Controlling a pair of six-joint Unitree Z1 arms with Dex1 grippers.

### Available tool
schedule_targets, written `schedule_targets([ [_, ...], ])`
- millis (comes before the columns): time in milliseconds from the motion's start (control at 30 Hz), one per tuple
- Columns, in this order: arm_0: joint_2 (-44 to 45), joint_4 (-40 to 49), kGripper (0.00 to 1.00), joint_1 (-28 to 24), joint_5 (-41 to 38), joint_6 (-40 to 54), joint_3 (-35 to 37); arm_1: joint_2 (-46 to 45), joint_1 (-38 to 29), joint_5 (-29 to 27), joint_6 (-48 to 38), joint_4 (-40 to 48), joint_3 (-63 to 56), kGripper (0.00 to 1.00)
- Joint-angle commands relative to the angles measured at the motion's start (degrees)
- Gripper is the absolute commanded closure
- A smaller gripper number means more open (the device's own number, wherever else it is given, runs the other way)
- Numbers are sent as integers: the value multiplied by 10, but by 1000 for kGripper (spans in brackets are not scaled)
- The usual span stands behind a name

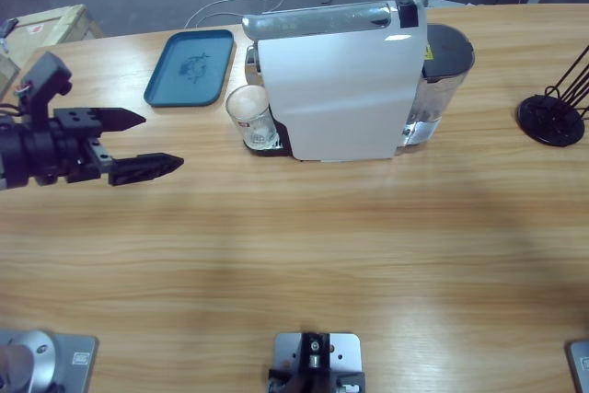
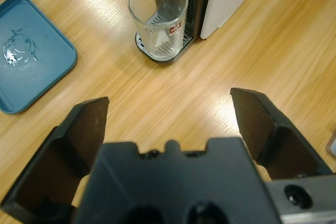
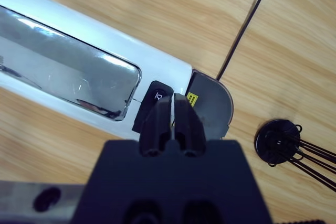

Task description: Pour coffee

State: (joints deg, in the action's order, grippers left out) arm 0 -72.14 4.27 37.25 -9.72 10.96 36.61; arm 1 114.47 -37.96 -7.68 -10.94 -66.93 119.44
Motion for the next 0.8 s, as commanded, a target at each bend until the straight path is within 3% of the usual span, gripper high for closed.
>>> schedule_targets([
  [33, -18, -8, 13, 5, -9, -5, -21, 38, 8, 7, 6, 5, 2, 1000],
  [567, -19, -11, 13, 5, -10, -8, -26, 50, 8, 10, 7, 7, -9, 1000],
  [800, -20, -15, 13, 5, -10, -8, -29, 19, -10, 6, 2, 29, -74, 1000],
])
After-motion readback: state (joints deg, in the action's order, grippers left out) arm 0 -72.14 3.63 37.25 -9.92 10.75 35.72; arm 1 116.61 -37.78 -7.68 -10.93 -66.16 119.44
